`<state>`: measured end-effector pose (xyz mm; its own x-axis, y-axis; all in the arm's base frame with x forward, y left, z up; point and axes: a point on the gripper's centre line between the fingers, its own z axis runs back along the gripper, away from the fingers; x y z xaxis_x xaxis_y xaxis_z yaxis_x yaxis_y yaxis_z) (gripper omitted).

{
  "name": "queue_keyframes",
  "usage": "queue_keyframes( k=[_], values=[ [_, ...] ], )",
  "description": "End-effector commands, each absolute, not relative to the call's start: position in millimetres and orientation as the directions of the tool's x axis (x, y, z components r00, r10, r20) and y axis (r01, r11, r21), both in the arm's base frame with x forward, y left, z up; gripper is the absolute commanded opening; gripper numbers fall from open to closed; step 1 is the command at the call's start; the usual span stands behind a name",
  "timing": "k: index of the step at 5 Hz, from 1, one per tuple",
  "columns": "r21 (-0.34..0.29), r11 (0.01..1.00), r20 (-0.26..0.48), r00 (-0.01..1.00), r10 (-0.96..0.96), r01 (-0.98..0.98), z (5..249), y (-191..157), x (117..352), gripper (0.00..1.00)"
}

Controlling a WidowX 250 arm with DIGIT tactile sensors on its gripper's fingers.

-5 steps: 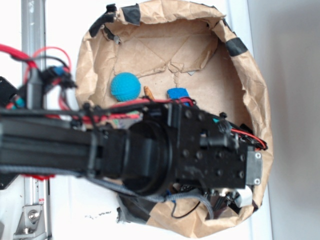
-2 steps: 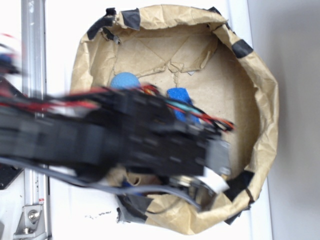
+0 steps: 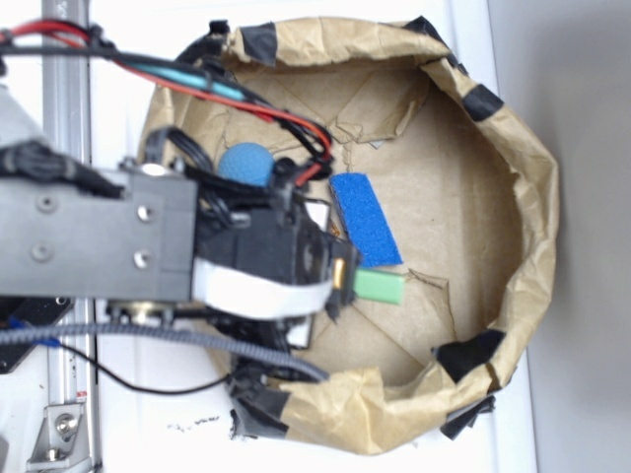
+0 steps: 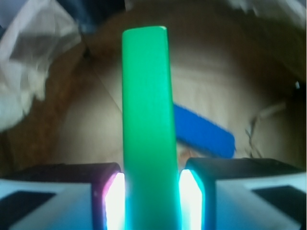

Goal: Grab the green block.

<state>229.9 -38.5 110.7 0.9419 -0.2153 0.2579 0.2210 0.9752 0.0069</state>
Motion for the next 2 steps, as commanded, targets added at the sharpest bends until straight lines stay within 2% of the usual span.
queue_keyframes(
  k=[1, 2],
  values=[
    [-0.077, 0.995, 0.129, 0.989, 0.075, -0.065, 139.9, -37.9, 249.3, 0.00],
    [-0.055, 0.990, 0.108, 0.985, 0.133, -0.127, 140.3, -39.9, 266.2, 0.00]
  ],
)
